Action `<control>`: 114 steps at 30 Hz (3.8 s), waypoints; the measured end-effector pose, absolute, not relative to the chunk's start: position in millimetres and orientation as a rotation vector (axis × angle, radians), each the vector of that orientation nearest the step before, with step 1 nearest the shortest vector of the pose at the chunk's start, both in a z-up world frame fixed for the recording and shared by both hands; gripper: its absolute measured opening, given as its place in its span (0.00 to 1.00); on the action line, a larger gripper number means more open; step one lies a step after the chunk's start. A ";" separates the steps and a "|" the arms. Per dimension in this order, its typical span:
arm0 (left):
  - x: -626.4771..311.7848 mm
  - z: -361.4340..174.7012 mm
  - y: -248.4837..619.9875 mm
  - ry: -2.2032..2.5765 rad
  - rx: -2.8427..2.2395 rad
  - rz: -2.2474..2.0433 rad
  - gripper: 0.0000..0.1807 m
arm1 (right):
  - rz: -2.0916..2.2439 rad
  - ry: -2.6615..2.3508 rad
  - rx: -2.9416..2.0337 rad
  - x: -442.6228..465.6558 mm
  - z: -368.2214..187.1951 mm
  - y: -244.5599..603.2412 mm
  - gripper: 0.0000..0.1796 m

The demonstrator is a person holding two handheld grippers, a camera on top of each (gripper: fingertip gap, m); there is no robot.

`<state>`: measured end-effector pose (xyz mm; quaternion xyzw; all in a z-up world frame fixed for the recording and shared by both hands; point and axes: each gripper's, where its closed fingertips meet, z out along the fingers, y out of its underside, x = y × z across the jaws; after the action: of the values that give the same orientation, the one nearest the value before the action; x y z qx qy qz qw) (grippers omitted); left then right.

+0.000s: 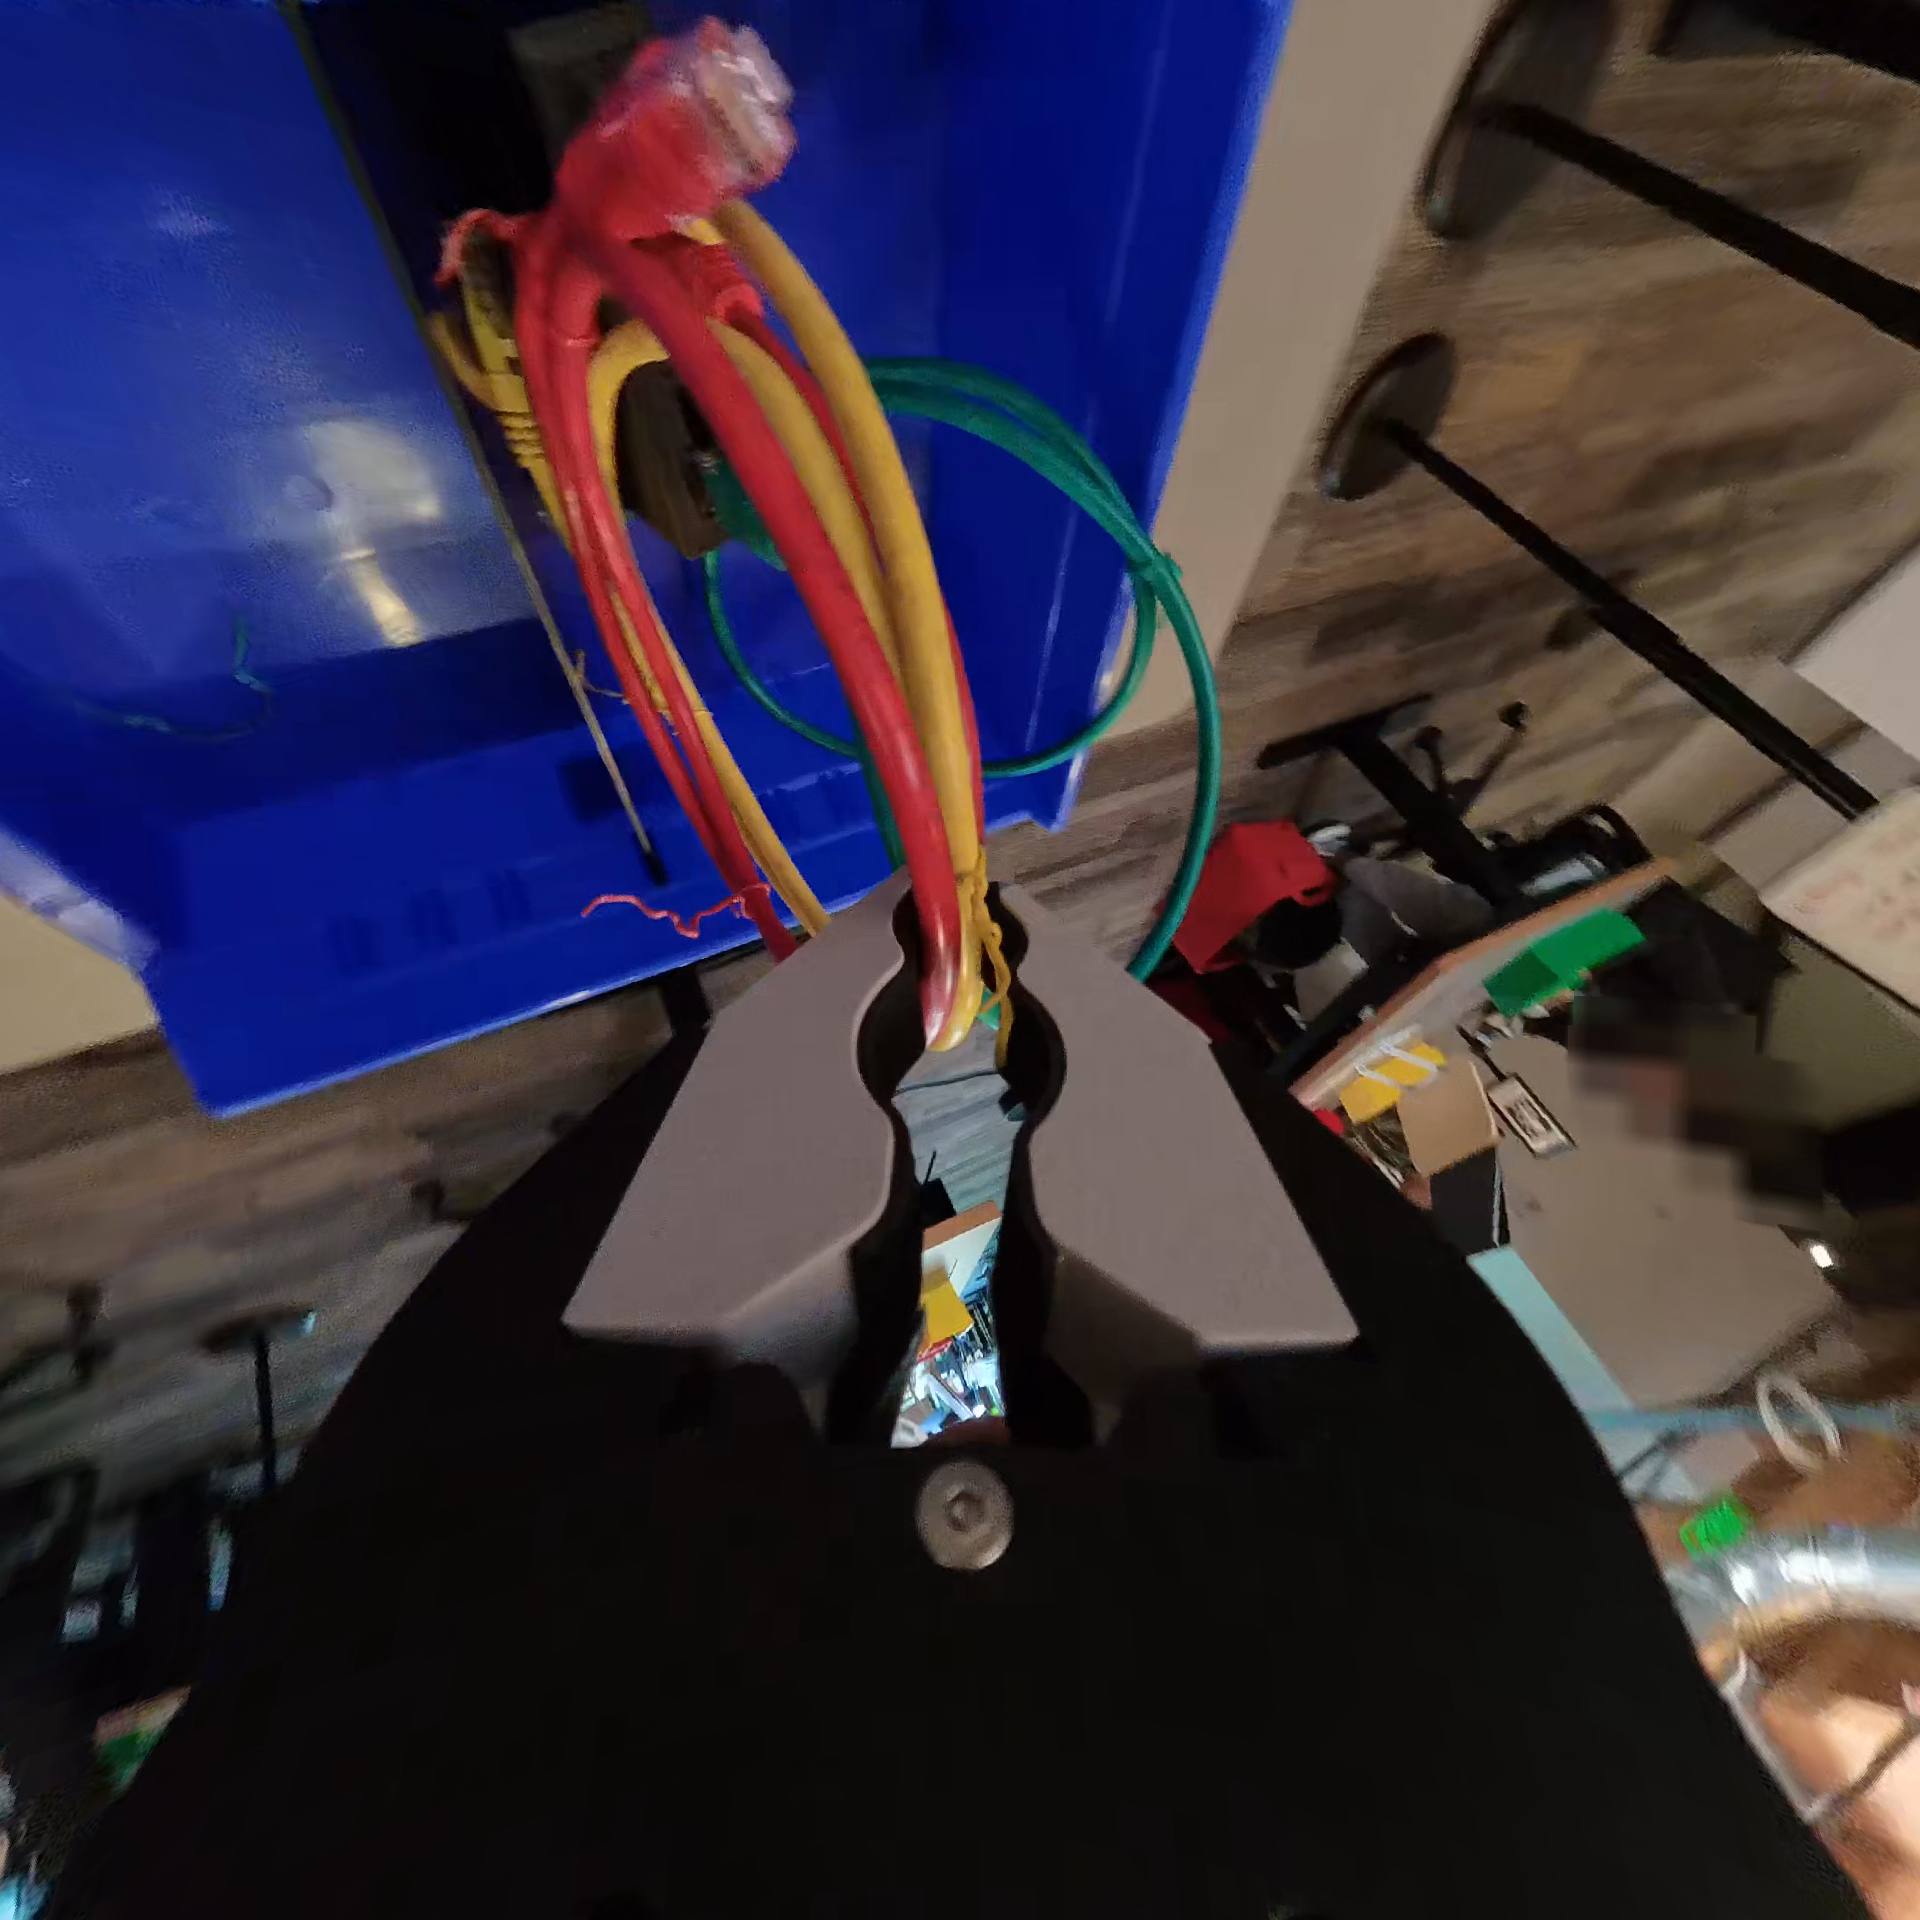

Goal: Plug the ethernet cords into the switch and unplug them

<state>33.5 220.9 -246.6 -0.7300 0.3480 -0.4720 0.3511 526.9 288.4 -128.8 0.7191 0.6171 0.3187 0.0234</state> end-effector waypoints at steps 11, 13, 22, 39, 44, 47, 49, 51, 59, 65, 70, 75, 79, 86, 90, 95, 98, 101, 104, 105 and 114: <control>34.8 -246.8 219.6 0.912 -1.887 -1.230 0.32 | 0.947 1.766 2.155 551.8 -184.9 359.9 0.02; 34.8 -246.6 219.6 0.911 -1.886 -1.232 0.32 | 0.965 1.736 2.190 557.9 -201.3 365.2 0.01; 36.2 -247.2 218.4 0.925 -1.885 -1.218 0.32 | 1.160 1.661 2.295 561.5 -226.1 371.5 0.06; 36.5 -247.8 218.3 0.928 -1.889 -1.222 0.32 | 0.915 1.655 2.438 536.3 -182.5 347.9 0.47; 36.4 -247.7 218.3 0.928 -1.888 -1.222 0.32 | 0.758 1.603 2.492 533.1 -166.0 326.7 0.53; 36.6 -247.8 218.1 0.930 -1.889 -1.220 0.32 | 0.740 1.587 2.539 529.9 -152.0 318.8 0.56; 36.6 -247.9 218.0 0.930 -1.889 -1.220 0.32 | 0.703 1.583 2.598 524.3 -143.6 312.8 0.57; 36.7 -247.8 218.0 0.930 -1.888 -1.221 0.32 | 0.705 1.580 2.618 522.8 -136.4 304.8 0.57; 37.8 -247.1 220.1 0.918 -1.887 -1.220 0.33 | 0.909 1.648 2.992 488.5 -75.4 291.3 0.56; 39.7 -244.9 220.1 0.933 -1.864 -1.177 0.33 | 0.996 1.668 3.238 453.3 -39.9 250.6 0.55; 36.7 -221.5 223.4 0.924 -1.785 -1.121 0.34 | 0.921 1.689 3.339 415.1 -43.5 207.4 0.51; 30.9 -185.4 219.3 0.911 -1.714 -1.093 0.34 | 0.895 1.801 3.327 368.8 -48.7 174.6 0.53; 21.3 -161.0 206.1 0.955 -1.686 -1.023 0.35 | 0.813 1.920 3.392 321.3 -37.8 155.1 0.52; -42.3 -119.8 182.5 0.906 -1.637 -0.845 0.36 | 0.725 2.087 3.375 255.3 -50.0 121.9 0.53; -78.1 -124.5 166.3 0.879 -1.680 -0.793 0.37 | 0.582 2.145 3.411 224.6 -64.2 105.1 0.54; -116.4 -143.1 148.4 0.830 -1.741 -0.731 0.38 | 0.420 2.027 3.560 211.8 -82.4 92.5 0.55; -134.4 -159.3 138.9 0.797 -1.781 -0.723 0.38 | 0.153 1.982 3.599 197.5 -104.8 79.6 0.56; -146.5 -177.5 128.2 0.796 -1.832 -0.705 0.40 | 0.157 1.898 3.573 199.9 -134.6 71.2 0.57; -154.4 -194.0 117.8 0.824 -1.877 -0.680 0.41 | 0.073 1.811 3.574 200.6 -159.8 64.9 0.57; -157.0 -199.0 115.7 0.829 -1.889 -0.673 0.41 | 0.017 1.784 3.580 200.4 -167.0 63.4 0.54; -169.2 -249.7 110.1 0.920 -1.994 -0.539 0.41 | -0.003 1.733 3.533 200.7 -247.6 73.9 0.64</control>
<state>-169.2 110.1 -249.7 -0.7978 0.3681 -0.2158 0.4260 200.7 73.9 -247.6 0.8281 0.4062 -0.0008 -0.3864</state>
